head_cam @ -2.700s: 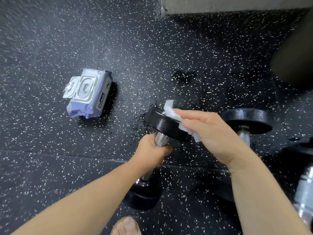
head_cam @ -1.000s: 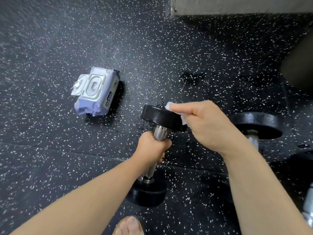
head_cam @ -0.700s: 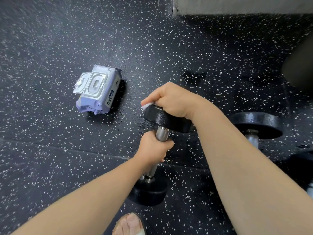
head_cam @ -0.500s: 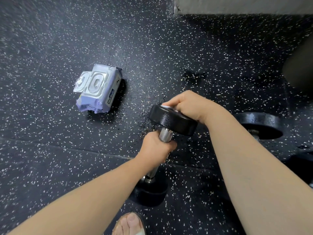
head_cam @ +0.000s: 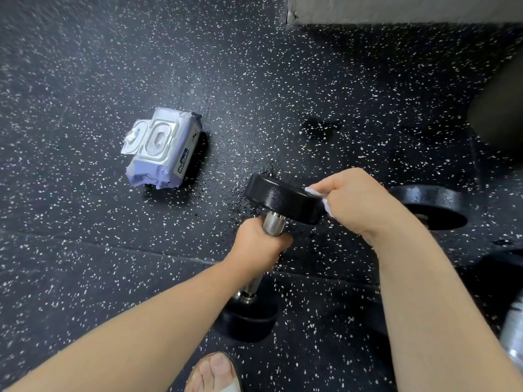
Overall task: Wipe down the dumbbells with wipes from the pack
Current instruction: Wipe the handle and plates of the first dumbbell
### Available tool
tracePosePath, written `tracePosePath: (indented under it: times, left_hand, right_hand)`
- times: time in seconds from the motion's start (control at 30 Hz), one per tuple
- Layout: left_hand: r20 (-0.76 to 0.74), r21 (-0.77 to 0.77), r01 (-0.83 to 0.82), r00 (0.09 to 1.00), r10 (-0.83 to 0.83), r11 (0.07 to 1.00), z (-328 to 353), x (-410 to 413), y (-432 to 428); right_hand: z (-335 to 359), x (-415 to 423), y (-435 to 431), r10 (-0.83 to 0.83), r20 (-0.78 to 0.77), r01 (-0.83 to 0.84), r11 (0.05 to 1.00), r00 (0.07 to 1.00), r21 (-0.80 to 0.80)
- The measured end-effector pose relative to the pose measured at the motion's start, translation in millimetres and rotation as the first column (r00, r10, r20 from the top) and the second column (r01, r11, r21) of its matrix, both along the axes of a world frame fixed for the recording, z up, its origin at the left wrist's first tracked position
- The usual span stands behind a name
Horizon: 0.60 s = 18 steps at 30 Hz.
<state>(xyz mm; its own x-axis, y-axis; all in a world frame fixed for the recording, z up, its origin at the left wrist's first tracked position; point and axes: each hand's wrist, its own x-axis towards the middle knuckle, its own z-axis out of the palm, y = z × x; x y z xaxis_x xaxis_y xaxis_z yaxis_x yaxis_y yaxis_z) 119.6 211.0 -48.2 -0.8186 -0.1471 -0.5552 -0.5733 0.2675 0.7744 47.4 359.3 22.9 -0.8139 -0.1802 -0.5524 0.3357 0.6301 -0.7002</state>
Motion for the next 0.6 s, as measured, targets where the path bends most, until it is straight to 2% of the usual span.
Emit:
tracePosePath:
  times: [0.13, 0.27, 0.33, 0.43, 0.5, 0.6]
  left_hand:
    - [0.021, 0.025, 0.0, 1.0, 0.0, 1.0, -2, -1, 3]
    - [0.055, 0.082, -0.022, 0.998, 0.018, 0.996, -2, 0, 3]
    - [0.051, 0.062, -0.038, 0.998, 0.035, 0.997, -3, -1, 2]
    - [0.038, 0.026, -0.062, 0.997, 0.061, 0.998, -5, -3, -1]
    - [0.047, 0.046, -0.088, 0.995, 0.086, 0.995, -6, -4, -3]
    - [0.069, 0.042, -0.11, 0.992, 0.107, 0.993, -8, -8, -8]
  right_hand:
    - [-26, -14, 4, -0.069, 0.217, 0.098, 0.987, 0.974, -0.126]
    - [-35, -12, 1, -0.151, 0.408, 0.303, 0.891, 0.9, -0.339]
    - [-38, -7, -3, -0.248, 0.422, 0.416, 0.829, 0.872, -0.374]
    - [-39, 8, -12, -0.425, 0.344, 0.526, 0.799, 0.837, -0.292]
    - [-34, 19, -15, -0.464, 0.275, 0.528, 0.814, 0.842, -0.243]
    - [-25, 27, -17, -0.493, 0.298, 0.571, 0.762, 0.817, -0.304]
